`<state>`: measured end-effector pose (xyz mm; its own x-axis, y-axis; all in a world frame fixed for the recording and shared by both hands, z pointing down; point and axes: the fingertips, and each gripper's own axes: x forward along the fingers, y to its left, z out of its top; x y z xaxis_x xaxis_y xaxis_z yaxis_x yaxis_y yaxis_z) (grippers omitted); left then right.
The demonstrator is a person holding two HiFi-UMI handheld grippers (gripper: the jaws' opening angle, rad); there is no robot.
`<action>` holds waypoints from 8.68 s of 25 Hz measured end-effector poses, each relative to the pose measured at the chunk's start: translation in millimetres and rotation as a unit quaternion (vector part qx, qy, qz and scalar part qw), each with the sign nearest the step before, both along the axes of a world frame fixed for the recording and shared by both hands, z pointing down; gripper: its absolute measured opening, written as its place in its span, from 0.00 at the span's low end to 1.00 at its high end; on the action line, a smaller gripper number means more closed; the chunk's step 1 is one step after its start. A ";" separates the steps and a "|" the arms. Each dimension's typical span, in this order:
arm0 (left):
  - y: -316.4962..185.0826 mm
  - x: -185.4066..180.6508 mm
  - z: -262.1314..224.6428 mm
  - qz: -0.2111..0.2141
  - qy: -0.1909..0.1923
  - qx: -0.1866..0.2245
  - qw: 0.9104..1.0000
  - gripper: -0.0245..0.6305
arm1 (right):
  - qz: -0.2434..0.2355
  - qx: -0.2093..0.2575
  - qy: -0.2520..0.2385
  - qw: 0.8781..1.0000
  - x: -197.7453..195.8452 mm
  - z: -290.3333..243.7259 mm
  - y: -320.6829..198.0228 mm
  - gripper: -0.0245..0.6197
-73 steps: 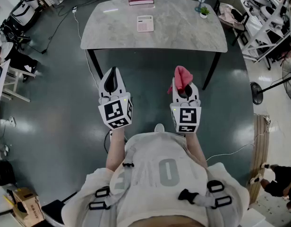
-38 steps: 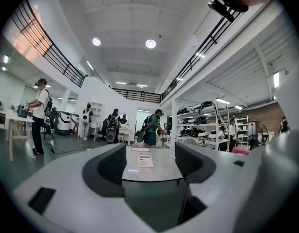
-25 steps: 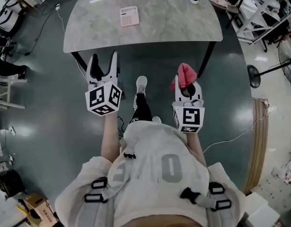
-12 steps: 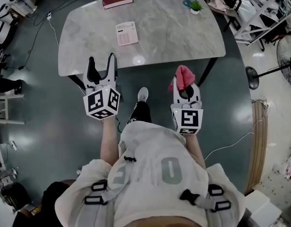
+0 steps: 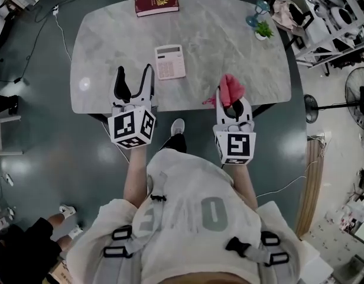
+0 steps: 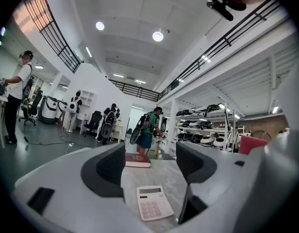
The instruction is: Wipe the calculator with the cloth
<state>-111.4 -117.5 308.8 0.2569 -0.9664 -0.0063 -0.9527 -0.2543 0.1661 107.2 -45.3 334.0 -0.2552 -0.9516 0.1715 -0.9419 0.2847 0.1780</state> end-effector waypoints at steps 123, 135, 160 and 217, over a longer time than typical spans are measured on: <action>-81.4 -18.8 297.4 -0.026 -0.055 -0.494 0.868 0.66 | -0.325 -0.190 0.495 0.783 -118.9 211.4 -268.3 0.13; -84.8 -20.6 299.7 -0.022 -0.054 -0.489 0.870 0.66 | -0.293 -0.169 0.546 0.767 -117.9 234.8 -263.2 0.13; -83.4 -20.8 296.7 -0.025 -0.056 -0.492 0.868 0.66 | -0.314 -0.181 0.567 0.739 -115.0 255.7 -214.4 0.12; -94.3 -55.5 128.4 -0.062 0.047 -0.223 0.972 0.07 | -0.309 -0.155 0.541 0.766 -141.4 187.1 -254.4 0.12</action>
